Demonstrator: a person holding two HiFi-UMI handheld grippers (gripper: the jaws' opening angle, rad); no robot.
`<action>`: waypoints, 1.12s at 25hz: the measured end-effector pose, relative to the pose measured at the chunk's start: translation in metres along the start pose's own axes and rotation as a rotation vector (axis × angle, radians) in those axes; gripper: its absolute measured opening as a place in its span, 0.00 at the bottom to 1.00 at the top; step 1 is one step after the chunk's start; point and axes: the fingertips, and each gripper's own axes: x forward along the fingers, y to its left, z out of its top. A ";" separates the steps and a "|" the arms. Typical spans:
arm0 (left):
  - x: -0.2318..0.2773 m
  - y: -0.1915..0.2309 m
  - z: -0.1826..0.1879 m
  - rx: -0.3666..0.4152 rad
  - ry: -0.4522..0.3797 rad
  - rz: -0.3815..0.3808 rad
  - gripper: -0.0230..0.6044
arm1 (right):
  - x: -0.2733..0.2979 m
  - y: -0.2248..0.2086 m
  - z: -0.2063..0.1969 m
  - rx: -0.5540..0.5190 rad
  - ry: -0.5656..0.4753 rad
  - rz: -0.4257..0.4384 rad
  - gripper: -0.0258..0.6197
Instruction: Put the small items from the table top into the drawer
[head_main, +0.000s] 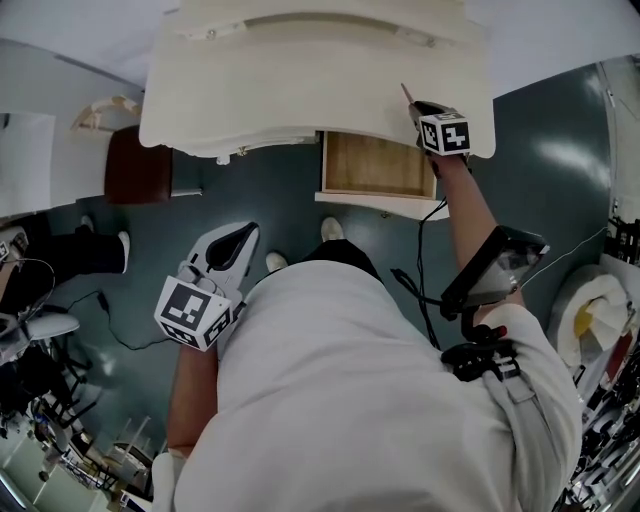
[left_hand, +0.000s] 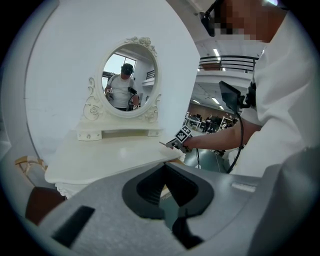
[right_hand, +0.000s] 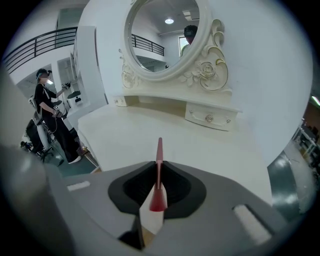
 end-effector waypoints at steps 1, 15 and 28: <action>-0.006 0.000 0.000 0.005 -0.002 -0.003 0.04 | -0.005 0.009 0.000 -0.001 -0.003 0.005 0.11; -0.048 -0.015 -0.021 0.009 -0.008 -0.005 0.04 | -0.027 0.100 -0.045 -0.020 0.022 0.103 0.11; -0.051 -0.033 -0.043 -0.028 0.005 0.003 0.04 | -0.014 0.142 -0.094 -0.091 0.107 0.185 0.11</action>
